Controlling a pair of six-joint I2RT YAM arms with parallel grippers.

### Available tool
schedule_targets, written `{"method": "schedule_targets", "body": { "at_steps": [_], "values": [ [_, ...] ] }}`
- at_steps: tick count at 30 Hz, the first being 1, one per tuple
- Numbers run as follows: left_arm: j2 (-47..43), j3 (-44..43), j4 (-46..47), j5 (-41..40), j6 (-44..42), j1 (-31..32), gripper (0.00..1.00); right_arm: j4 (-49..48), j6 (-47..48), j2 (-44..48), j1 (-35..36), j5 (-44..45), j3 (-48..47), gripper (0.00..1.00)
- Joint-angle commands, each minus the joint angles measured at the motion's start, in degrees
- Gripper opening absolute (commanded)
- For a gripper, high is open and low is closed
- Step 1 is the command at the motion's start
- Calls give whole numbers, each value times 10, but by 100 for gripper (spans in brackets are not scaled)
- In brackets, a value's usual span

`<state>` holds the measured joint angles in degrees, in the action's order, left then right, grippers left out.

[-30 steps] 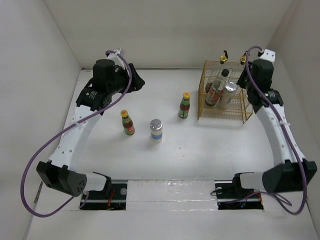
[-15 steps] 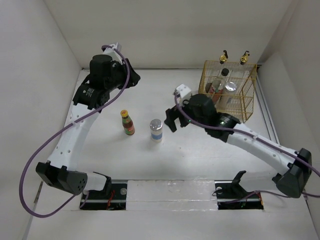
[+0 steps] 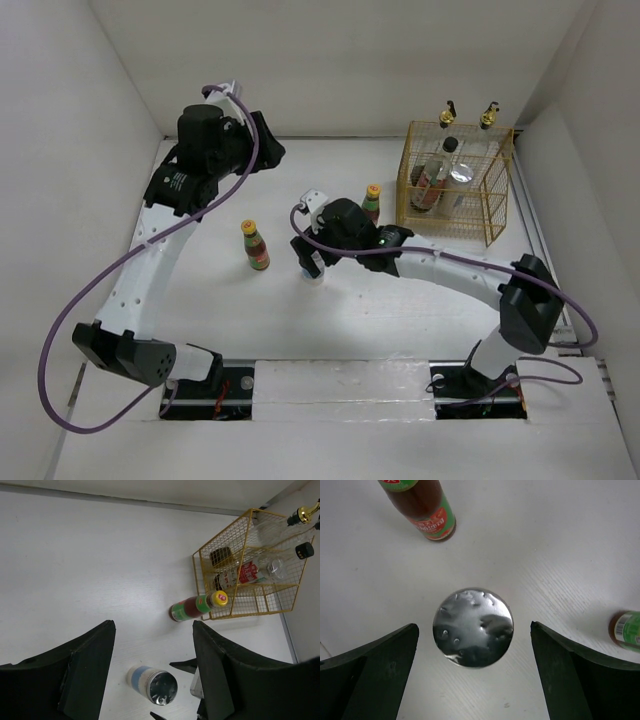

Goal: Organize the condiment bottles

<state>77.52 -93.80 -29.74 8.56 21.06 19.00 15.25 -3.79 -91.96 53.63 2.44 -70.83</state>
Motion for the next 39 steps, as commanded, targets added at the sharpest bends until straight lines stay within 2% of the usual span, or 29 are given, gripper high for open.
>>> {"method": "schedule_targets", "body": {
  "at_steps": [1, 2, 3, 4, 8, 10, 11, 12, 19, 23, 26, 27, 30, 31, 34, 39],
  "values": [
    [-19, 16, 15, 7, -2, -4, 59, -61, 8, -22, 6, 21, -42, 99],
    [-19, 16, 15, 13, -2, -4, 59, -61, 8, -32, 6, 21, -50, 96],
    [-19, 16, 15, 13, -2, -4, 59, -61, 8, -42, 6, 21, -57, 90],
    [-19, 16, 15, 13, -2, -4, 59, -55, 8, -57, 6, 21, -62, 78],
    [-19, 10, 15, 13, -8, -4, 59, -44, -4, -55, 11, 58, -70, 58],
    [-14, 5, 15, 13, -8, -4, 59, -38, -10, -43, 11, 82, -70, 56],
    [-14, 5, 15, 13, -13, -4, 59, -33, -10, -26, 11, 82, -70, 48],
    [-14, 5, 15, 13, -13, -4, 59, -33, -10, -17, 4, 87, -77, 45],
    [-8, 5, 15, 30, -8, -4, 59, 22, -16, 125, -48, 109, -118, 43],
    [-8, 16, 15, 30, -8, -4, 59, 55, -22, 219, -121, 137, -124, 42],
    [-8, 22, 15, 30, -8, -4, 59, 87, -40, 266, -220, 153, -138, 41],
    [-8, 27, 15, 30, -8, -4, 59, 101, -46, 271, -276, 158, -145, 41],
    [-8, 21, 15, 36, -8, -4, 59, 107, -59, 276, -354, 158, -173, 40],
    [-2, 15, 10, 36, -8, -4, 59, 107, -59, 260, -406, 150, -193, 40],
    [-2, 10, 5, 30, -8, 2, 59, 101, -59, 236, -488, 144, -214, 38],
    [4, 4, 5, 30, -8, 2, 59, 40, -85, 192, -577, 120, -210, 38]
  ]
}}
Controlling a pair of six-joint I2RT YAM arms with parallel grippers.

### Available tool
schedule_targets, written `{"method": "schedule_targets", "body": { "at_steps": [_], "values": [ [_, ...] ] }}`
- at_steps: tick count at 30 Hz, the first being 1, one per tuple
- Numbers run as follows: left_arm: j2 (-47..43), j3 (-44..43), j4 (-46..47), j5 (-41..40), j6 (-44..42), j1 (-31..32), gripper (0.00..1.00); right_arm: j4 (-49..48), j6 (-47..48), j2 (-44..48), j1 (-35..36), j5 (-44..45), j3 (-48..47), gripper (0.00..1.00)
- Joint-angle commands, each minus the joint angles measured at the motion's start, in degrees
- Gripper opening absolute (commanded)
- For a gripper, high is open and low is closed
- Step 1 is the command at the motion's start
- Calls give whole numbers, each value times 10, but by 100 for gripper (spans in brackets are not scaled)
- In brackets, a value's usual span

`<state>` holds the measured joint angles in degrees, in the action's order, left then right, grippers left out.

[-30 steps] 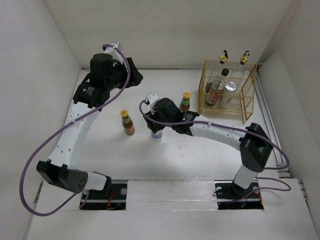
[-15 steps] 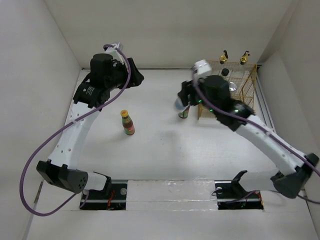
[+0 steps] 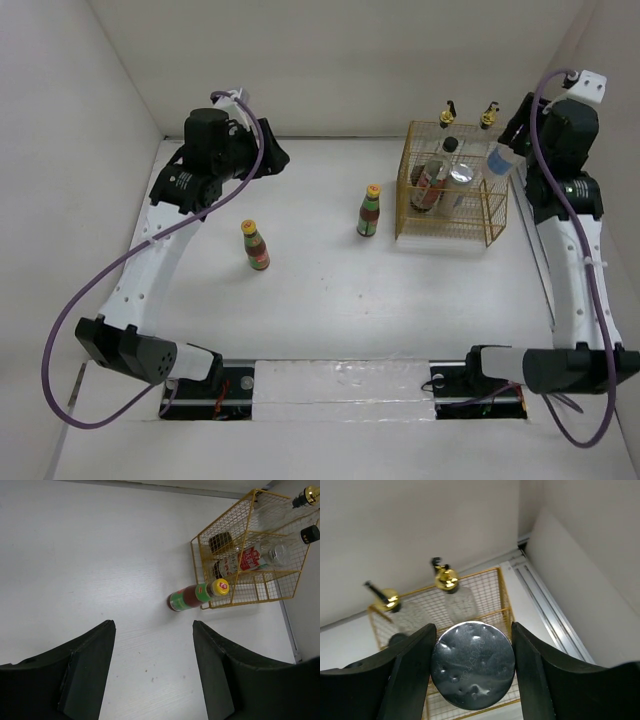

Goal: Organize the condiment bottles

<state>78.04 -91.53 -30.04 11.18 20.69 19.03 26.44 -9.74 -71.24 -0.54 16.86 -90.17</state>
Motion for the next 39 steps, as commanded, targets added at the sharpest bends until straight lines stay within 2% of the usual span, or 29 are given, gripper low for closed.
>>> {"method": "schedule_targets", "body": {
  "at_steps": [1, 7, 18, 24, 32, 35, 39],
  "values": [
    [-2, -13, 13, 9, -4, 1, 59, -79, -26, -25, -46, -30, -17, 38],
    [-2, 9, 13, 4, -4, 1, 59, -107, -32, -78, -97, -73, -24, 38],
    [-2, 27, 18, -8, 1, 1, 59, -154, -32, -148, -109, -106, -20, 38],
    [-2, 28, 18, -19, 1, 1, 58, -178, -32, -141, -98, -94, 75, 37],
    [-26, 35, 31, -37, -10, 1, 59, -173, -16, -158, -73, -82, 128, 36],
    [-32, 49, 31, -48, -10, 1, 59, -173, -16, -180, -57, -76, 134, 39],
    [-37, 54, 37, -54, -15, 1, 60, -159, -16, -203, -52, -61, 127, 49]
  ]
}}
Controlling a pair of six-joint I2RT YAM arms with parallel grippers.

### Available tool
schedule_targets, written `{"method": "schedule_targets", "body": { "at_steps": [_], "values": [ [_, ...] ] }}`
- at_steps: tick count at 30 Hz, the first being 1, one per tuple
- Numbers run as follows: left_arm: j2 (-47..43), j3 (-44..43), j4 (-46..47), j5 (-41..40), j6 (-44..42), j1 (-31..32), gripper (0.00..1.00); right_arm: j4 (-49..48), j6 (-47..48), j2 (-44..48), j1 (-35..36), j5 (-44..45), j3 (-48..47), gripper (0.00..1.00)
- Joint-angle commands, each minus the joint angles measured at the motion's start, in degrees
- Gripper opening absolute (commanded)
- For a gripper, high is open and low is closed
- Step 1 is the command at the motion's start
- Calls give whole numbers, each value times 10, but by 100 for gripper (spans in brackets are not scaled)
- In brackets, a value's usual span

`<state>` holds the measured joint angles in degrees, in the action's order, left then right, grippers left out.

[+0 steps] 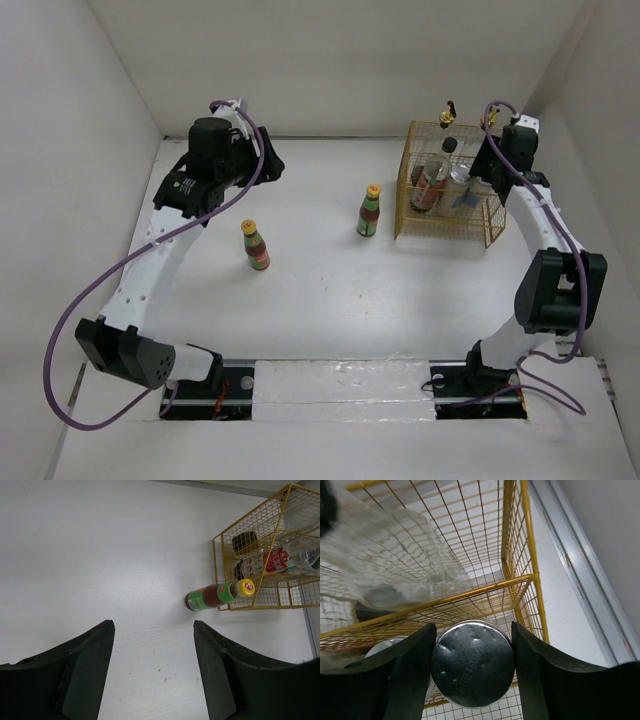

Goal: Organize the condiment bottles

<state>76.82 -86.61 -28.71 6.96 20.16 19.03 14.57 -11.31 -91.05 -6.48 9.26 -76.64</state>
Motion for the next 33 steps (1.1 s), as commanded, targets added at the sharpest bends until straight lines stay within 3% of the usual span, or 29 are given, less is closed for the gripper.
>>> {"method": "schedule_targets", "body": {
  "at_steps": [1, 6, 10, 15, 16, 18, 20, 21, 23, 26, 30, 31, 33],
  "values": [
    [-25, 5, 23, -12, -10, 1, 60, -31, 0, -12, 13, 24, -8, 51],
    [-25, -1, 23, -17, -10, 1, 60, -4, -6, -18, 13, 51, -22, 66],
    [-19, -8, 23, -17, -10, 1, 60, 8, -6, 4, 13, 61, -40, 85],
    [-19, -13, 30, -22, 1, 1, 60, 20, -6, 63, 32, 88, -55, 84],
    [-19, -13, 30, -17, 1, 1, 60, 14, -6, 75, 47, 95, -45, 82],
    [-19, -13, 45, -11, 16, 1, 60, 5, 0, 114, 62, 88, -19, 61],
    [-13, -18, 45, -11, 16, 1, 58, -16, 10, 152, 85, 54, 13, 36],
    [-13, -23, 45, -17, 11, 1, 55, -22, 15, 163, 96, 46, 22, 19],
    [-13, -23, 40, -23, 11, 1, 47, -22, 36, 194, 144, 19, 47, 9],
    [-13, -17, 40, -23, 11, 1, 38, -22, 46, 217, 229, 6, 74, 9],
    [-13, -5, 40, -12, 11, 1, 29, -22, 52, 188, 298, -78, 93, 51],
    [-13, -5, 40, -12, 6, 1, 27, -14, 59, 156, 307, -90, 76, 74],
    [-13, -5, 40, -6, 6, 1, 25, 11, 69, 121, 331, -112, 49, 86]
  ]
}}
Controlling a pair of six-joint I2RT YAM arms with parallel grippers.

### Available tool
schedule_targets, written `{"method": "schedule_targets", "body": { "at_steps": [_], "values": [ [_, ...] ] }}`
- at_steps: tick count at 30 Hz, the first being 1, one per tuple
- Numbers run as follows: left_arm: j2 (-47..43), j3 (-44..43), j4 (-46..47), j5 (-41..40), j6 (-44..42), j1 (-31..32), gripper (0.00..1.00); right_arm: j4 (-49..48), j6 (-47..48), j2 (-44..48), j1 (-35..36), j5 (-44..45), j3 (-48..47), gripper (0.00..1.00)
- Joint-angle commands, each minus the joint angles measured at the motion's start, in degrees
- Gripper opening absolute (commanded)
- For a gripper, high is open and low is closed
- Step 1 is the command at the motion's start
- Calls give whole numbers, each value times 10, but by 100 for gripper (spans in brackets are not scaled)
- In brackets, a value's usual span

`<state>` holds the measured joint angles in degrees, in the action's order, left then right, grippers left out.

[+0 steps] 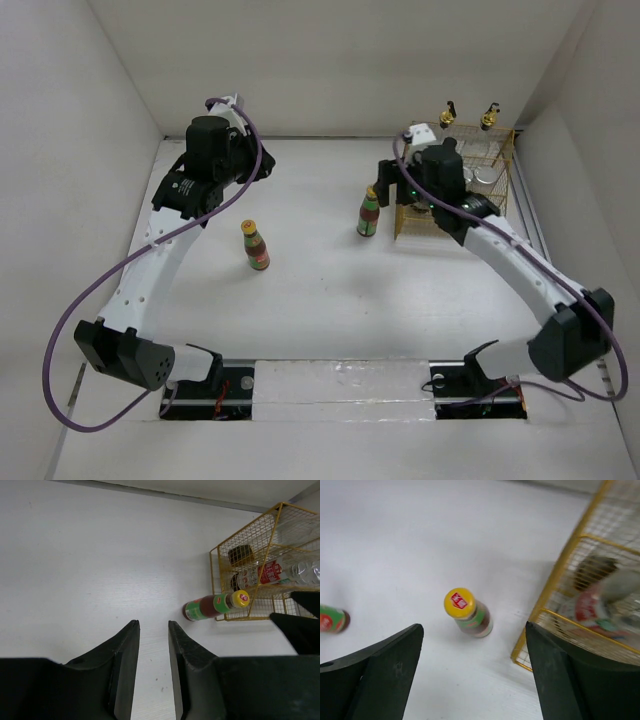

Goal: Organize the condiment bottles

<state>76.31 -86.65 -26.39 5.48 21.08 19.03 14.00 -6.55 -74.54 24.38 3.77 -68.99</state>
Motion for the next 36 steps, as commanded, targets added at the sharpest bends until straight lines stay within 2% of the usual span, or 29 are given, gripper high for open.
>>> {"method": "schedule_targets", "body": {
  "at_steps": [1, 2, 7, 11, 15, 16, 18, 19, 23, 26, 31, 36],
  "values": [
    [-8, -4, 17, 9, -3, 1, 25, 23, 28, -75, 29, -57, -52, 90],
    [-8, -4, 17, 9, -3, 1, 25, 23, 34, -89, 35, -63, -61, 93],
    [-3, -4, 22, 20, -3, 1, 29, 34, 41, -154, 46, -27, -105, 94],
    [-3, -4, 22, 20, -3, 1, 32, 19, 36, -183, 36, 1, -117, 85],
    [-3, -4, 22, 20, -3, 1, 34, 13, 36, -202, 30, 8, -117, 69],
    [-3, -4, 22, 20, -3, 1, 34, 13, 36, -202, 30, 8, -117, 58],
    [-3, -4, 22, 14, -3, 1, 34, 20, 36, -202, 30, 14, -117, 48],
    [-3, -4, 22, 14, -3, 1, 34, 20, 36, -202, 36, 24, -117, 32],
    [-3, -10, 22, 14, -3, 1, 35, 31, 30, -157, 37, 30, -142, 14],
    [8, -21, 22, 6, -9, 1, 41, 37, 30, -101, 28, 30, -173, 14],
    [29, -67, -14, -76, -47, 1, 52, 60, 15, -13, -29, -11, -168, 14],
    [45, -85, -14, -66, -47, 1, 53, 110, 10, 29, -73, -35, -168, 14]
  ]
}}
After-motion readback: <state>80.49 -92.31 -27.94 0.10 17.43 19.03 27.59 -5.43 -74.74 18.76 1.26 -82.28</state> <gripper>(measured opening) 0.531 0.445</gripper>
